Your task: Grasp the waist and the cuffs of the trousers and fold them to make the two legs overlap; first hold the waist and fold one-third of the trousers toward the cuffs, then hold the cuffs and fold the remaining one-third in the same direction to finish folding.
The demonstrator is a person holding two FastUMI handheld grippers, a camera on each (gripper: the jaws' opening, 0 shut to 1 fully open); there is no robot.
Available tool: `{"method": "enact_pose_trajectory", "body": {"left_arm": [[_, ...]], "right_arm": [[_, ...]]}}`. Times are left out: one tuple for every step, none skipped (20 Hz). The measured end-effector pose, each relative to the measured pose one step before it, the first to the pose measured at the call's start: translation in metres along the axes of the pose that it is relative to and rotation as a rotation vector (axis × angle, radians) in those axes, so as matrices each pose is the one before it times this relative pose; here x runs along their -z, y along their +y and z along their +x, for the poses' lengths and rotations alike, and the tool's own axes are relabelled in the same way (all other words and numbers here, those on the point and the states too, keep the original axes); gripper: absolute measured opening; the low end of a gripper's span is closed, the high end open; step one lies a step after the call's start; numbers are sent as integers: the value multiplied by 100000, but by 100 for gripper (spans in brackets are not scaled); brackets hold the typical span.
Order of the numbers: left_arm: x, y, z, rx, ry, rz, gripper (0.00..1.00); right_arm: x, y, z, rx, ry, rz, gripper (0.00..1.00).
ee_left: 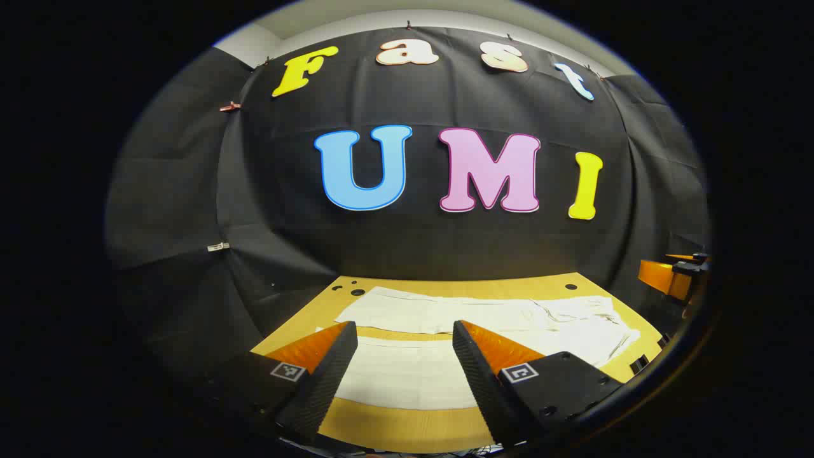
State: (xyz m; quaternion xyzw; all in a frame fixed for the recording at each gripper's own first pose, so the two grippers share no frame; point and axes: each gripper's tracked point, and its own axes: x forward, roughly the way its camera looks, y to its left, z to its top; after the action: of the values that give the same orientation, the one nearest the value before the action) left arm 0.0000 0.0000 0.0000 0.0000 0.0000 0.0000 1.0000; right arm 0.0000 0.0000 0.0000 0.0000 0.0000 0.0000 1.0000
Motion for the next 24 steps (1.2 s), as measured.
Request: {"method": "enact_pose_trajectory", "body": {"left_arm": [[-3, 66, 189, -443, -204, 823, 95], [-305, 17, 283, -574, -549, 982, 96], [-14, -199, 182, 217, -338, 701, 95], [-160, -110, 204, 157, -222, 112, 95], [-24, 249, 261, -753, -319, -301, 95], [-249, 385, 170, -1336, -815, -647, 96], [-329, 391, 24, -1626, -1095, -506, 96], [-568, 490, 178, -1928, -2195, -497, 97], [-297, -35, 160, 413, -507, 55, 97], [311, -215, 69, 597, 332, 563, 98], [71, 53, 129, 452, 422, 74, 98], [160, -103, 131, 1415, 475, -927, 98], [83, -198, 35, 1305, 757, -1033, 97], [114, 148, 49, -30, 425, -856, 97], [-235, 112, 150, -564, -549, 80, 98], [-223, -56, 20, -401, -1088, 727, 98], [-376, -15, 96, -384, -904, 1228, 98], [-94, 93, 106, -337, -811, 849, 98], [-345, -153, 109, 414, -228, -363, 98], [-122, -418, 86, 1681, -221, -1601, 98], [-204, -392, 51, 1259, 157, -1834, 97], [179, -107, 170, -479, 519, -1095, 97], [154, 79, 212, -1664, 927, -174, 97], [302, 273, 203, -3104, 1250, 966, 97]], "right_arm": [[175, -264, 297, 489, 973, 313, 98], [174, -5, 179, 123, 1262, -290, 98], [-2, -9, 148, 288, 630, -1300, 98], [-363, -174, 96, 384, -652, -1291, 98], [-463, -20, 19, -447, -1246, -301, 98], [-49, 151, -29, -1013, -1151, 298, 98], [-27, 242, 218, -1046, -398, -230, 98], [-82, 67, 246, -533, 94, -592, 98], [-34, 43, 285, -521, 135, -198, 98], [-140, -23, 84, -558, -279, 243, 98], [-57, 64, 35, -807, -268, 810, 98], [-152, 356, 19, -2691, -457, 1177, 98], [8, 437, 193, -2424, -114, 888, 98], [135, -30, 85, -838, 240, 223, 97], [21, -368, 99, 43, 83, -95, 98], [3, -196, 87, -203, -10, 280, 98], [-93, -43, 142, -748, -219, 425, 98], [-120, -108, 121, -806, -326, 529, 98], [-117, -36, 192, -1130, -452, 635, 98], [-170, 22, 201, -1427, 0, 892, 98], [-63, 74, 332, -2145, -261, 866, 97], [-188, -52, 234, -1738, -513, 609, 98], [-87, -347, 296, -853, -511, -444, 98], [155, -583, 335, -4, 98, -1325, 98]]}}
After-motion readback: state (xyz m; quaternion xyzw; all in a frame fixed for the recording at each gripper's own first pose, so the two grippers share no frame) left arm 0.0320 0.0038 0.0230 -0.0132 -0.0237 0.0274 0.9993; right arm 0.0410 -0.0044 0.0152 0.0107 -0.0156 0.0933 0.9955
